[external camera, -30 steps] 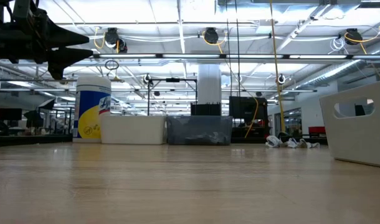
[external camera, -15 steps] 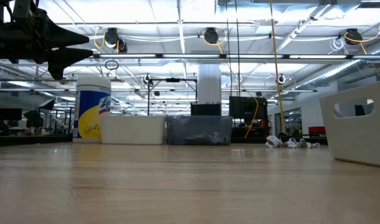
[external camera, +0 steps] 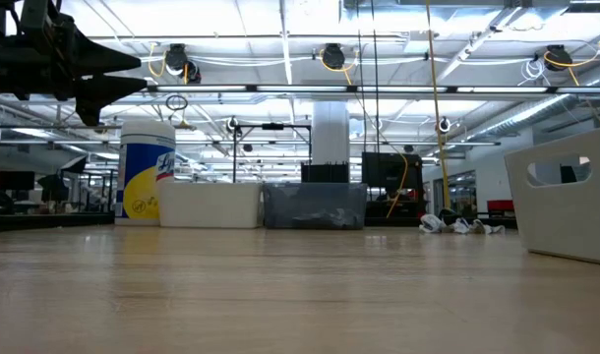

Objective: Pick & Place First Aid Supplies
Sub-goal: Put the blue alcohol pad into the bottom black bin

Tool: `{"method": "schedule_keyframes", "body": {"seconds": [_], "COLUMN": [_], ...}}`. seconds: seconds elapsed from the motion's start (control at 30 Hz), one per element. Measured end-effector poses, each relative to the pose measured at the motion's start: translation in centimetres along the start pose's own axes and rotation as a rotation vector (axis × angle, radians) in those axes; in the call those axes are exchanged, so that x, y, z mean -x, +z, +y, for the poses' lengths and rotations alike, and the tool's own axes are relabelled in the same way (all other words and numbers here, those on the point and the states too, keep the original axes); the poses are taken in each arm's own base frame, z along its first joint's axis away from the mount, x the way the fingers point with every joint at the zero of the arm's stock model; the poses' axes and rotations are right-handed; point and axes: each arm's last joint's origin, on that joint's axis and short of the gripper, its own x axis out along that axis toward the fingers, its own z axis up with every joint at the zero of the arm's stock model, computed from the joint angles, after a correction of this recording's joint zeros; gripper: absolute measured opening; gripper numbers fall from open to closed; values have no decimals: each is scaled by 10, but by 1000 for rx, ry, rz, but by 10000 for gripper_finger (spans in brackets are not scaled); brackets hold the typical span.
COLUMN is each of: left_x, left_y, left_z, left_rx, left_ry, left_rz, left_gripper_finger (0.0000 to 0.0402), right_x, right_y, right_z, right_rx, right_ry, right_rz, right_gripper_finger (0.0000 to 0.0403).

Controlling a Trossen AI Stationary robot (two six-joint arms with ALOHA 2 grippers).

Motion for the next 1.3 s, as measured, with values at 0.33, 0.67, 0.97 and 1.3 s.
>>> {"method": "schedule_keyframes", "body": {"seconds": [0.33,0.67,0.97,1.3], "left_x": [0,0,0,0], "left_y": [0,0,0,0], "left_z": [0,0,0,0], "left_rx": [0,0,0,0], "left_ry": [0,0,0,0], "left_rz": [0,0,0,0], "left_gripper_finger": [196,196,196,196], "right_x": [47,65,65,58], "right_y": [92,187,257,318], "right_z": [-9,-23,-46,-65], "right_rx": [4,9,-6,-19], "right_ry": [-6,29,77,81], "right_rz": [-34,-47,-24,-22], "right_gripper_finger": [209,208,208,208]}}
